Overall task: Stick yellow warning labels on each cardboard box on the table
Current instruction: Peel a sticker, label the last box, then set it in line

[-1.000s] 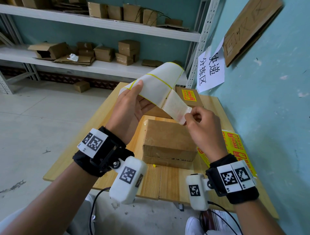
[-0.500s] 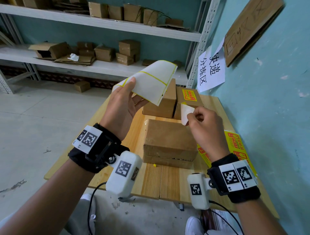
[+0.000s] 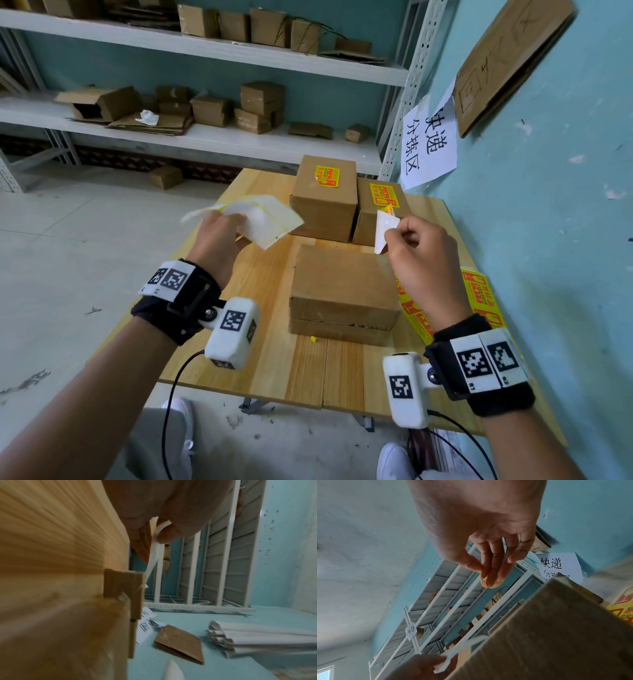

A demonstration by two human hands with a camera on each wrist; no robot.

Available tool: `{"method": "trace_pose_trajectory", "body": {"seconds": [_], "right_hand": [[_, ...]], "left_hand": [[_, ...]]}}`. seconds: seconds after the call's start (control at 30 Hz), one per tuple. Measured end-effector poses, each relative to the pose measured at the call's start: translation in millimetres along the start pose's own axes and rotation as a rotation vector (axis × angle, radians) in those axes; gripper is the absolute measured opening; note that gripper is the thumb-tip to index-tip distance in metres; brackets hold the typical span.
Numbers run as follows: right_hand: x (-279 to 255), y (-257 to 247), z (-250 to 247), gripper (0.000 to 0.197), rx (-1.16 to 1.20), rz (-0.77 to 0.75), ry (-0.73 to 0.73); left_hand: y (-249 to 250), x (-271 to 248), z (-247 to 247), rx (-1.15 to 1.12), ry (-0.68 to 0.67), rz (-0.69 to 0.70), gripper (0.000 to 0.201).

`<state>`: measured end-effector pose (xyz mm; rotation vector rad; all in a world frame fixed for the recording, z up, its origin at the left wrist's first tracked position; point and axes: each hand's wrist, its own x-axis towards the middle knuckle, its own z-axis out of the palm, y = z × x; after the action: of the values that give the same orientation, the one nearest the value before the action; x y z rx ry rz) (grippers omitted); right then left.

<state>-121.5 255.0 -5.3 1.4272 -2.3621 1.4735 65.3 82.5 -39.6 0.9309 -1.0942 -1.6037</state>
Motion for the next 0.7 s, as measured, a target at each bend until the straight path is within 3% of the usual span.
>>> {"method": "trace_pose_trajectory", "body": {"seconds": [0.23, 0.4, 0.6, 0.7], "right_hand": [[2, 2, -1, 0.021, 0.015, -0.006, -0.004], [2, 2, -1, 0.02, 0.017, -0.017, 0.0], [2, 4, -1, 0.02, 0.018, -0.029, -0.007], [1, 4, -1, 0.019, 0.008, -0.049, -0.002]], "left_hand": [[-18, 14, -20, 0.339, 0.067, -0.161, 0.061], [-27, 20, -21, 0.504, 0.05, -0.209, 0.059], [-31, 31, -27, 0.568, 0.098, -0.189, 0.074], [-27, 27, -25, 0.654, 0.158, -0.058, 0.055]]}}
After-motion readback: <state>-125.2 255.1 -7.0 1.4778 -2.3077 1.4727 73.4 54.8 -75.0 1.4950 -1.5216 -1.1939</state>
